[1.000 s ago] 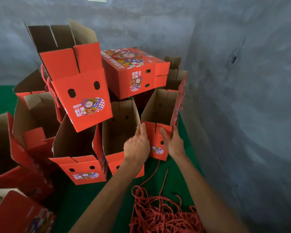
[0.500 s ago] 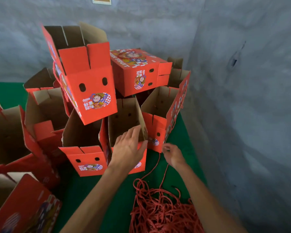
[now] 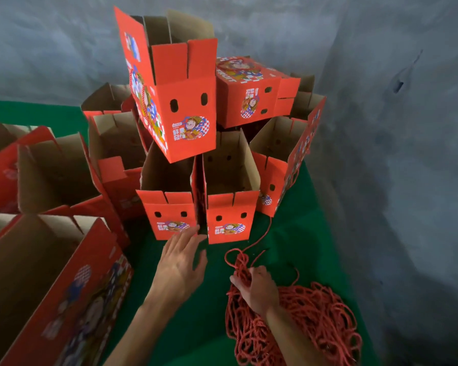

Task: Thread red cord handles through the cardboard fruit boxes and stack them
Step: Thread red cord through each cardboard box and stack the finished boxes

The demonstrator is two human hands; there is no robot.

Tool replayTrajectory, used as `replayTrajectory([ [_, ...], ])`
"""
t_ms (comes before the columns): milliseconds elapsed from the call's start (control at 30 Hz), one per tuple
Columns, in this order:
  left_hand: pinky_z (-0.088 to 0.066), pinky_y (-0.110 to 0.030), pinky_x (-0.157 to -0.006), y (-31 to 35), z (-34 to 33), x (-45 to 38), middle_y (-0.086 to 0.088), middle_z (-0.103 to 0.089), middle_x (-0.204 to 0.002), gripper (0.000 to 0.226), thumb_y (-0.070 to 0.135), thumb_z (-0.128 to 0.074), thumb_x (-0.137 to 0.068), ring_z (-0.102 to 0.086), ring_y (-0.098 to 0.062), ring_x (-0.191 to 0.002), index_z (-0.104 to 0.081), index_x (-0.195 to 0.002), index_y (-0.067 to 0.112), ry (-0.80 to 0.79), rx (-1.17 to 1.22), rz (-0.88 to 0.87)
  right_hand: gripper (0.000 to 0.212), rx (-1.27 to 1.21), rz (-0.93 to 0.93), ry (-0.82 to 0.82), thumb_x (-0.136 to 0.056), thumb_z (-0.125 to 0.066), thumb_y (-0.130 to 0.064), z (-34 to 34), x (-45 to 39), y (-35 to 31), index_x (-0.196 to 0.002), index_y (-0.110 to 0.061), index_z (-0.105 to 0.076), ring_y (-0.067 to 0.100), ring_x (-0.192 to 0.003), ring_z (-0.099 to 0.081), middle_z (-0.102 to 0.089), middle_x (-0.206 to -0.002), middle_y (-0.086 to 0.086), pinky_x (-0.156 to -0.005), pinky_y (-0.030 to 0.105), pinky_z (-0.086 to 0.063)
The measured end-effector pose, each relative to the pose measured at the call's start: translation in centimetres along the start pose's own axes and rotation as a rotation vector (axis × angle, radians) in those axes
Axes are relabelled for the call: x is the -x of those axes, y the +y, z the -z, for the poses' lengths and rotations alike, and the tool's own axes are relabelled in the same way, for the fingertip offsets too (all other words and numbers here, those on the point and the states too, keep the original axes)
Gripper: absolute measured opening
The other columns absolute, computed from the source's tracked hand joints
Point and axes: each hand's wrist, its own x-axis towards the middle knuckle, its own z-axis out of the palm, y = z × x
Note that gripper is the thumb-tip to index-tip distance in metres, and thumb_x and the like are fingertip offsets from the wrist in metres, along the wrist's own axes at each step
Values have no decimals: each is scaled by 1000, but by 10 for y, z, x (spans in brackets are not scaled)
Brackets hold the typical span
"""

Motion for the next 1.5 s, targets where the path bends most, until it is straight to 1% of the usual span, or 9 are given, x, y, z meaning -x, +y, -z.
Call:
replayTrajectory([
  [167,-45,-51,-108,-17,17,33,-4,-62,-134,29,15,-66,-89,-59,-26,-125,-71,-118,10,12,-41,22,80,-23,41,-121,-94,-62,-64,-20,6,-30,-155,-18,-38,24,-127,-62,-63,-141,2,-107,40,-49],
  [333,-41,-49,-113,-25,34,52,-5,-63,-135,28,13,-67,-89,-58,-24,-129,-72,-117,10,36,-66,49,23,-167,223,-281,-99,-66,-37,-34,23,-62,-110,-16,-71,5,-77,-68,-74,-94,-6,-84,42,-59],
  [767,-10,-58,-124,-33,109,58,-15,-48,-151,45,22,-58,-93,-36,-32,-146,-57,-137,10,178,-434,189,32,-152,652,434,-102,-63,-38,24,44,-161,-110,-12,-79,10,-94,-61,-62,-116,-3,-79,23,-55],
  [900,-57,-45,-86,-14,133,60,-13,-49,-146,61,26,-53,-98,-62,-36,-120,-25,-152,15,53,-319,542,35,-256,530,373,-106,-56,-40,32,48,-162,-112,-13,-77,8,-94,-61,-58,-112,-9,-80,26,-54],
  [967,-56,-36,-65,-12,139,57,-8,-62,-128,57,29,-51,-100,-71,-30,-98,-24,-149,18,-40,-283,595,39,-392,483,280,-107,-51,-45,37,53,-160,-91,-16,-73,6,-75,-60,-58,-88,-11,-70,27,-53],
  [1167,-43,-33,-62,1,135,37,-5,-66,-102,25,21,-49,-99,-66,-30,-89,-51,-124,23,-213,-199,547,43,-700,315,254,-102,-55,-52,51,64,-146,-77,-18,-62,13,-53,-56,-58,-60,1,-54,26,-46],
  [1267,-41,-33,-59,11,121,33,-5,-67,-96,21,20,-45,-98,-62,-29,-79,-55,-117,22,-223,-97,489,24,-776,245,270,-101,-61,-47,60,67,-139,-85,-32,-69,8,-85,-67,-71,-92,-12,-67,15,-55],
  [1333,-48,-38,-65,16,112,30,-6,-68,-96,22,19,-46,-97,-66,-33,-83,-56,-116,22,-233,-32,447,22,-835,215,231,-101,-63,-42,65,70,-131,-83,-32,-69,16,-53,-56,-65,-63,-5,-50,25,-49],
  [1500,-54,-34,-69,35,93,23,4,-69,-92,24,26,-48,-96,-69,-24,-81,-58,-117,33,-288,100,384,18,-911,125,283,-99,-65,-34,75,73,-104,-86,-22,-67,13,-57,-56,-59,-62,-5,-52,21,-46],
])
